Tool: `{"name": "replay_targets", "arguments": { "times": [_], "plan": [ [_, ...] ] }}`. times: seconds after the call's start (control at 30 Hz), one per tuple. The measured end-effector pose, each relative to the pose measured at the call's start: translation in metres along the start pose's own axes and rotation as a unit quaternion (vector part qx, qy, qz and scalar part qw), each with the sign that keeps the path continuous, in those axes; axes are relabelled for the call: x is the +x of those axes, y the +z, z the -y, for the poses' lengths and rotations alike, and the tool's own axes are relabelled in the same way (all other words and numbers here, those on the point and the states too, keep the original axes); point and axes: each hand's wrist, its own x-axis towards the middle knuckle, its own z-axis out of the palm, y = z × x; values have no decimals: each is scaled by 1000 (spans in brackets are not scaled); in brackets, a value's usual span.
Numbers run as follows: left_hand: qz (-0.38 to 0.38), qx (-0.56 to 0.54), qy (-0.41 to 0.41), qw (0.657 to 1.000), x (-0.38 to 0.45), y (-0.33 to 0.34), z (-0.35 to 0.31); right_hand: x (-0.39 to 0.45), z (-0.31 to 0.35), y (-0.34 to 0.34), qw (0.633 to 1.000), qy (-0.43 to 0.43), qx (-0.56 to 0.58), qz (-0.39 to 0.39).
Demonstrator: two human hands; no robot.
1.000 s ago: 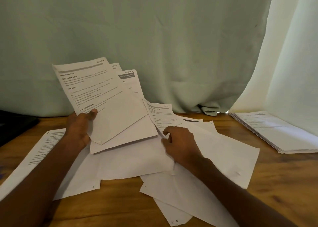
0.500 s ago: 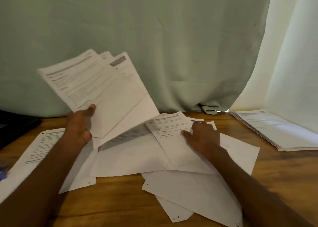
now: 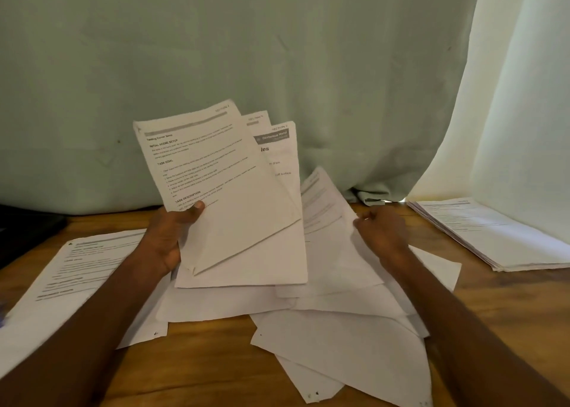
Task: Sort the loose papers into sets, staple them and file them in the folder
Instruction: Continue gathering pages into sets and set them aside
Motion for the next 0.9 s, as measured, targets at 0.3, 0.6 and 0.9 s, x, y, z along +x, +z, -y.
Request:
{"name": "replay_targets", "arguments": {
  "times": [0.3,0.6,0.9],
  "plan": [
    [-18,-17,19,1000,4,3,7,-7,19,6,909,45,402,105],
    [28,-28,17,999,0,9,9,-31,35,19,824,11,498,270],
    [84,-19,2,996,-3,19,11,-34,32,23,826,23,494,272]
  ]
}}
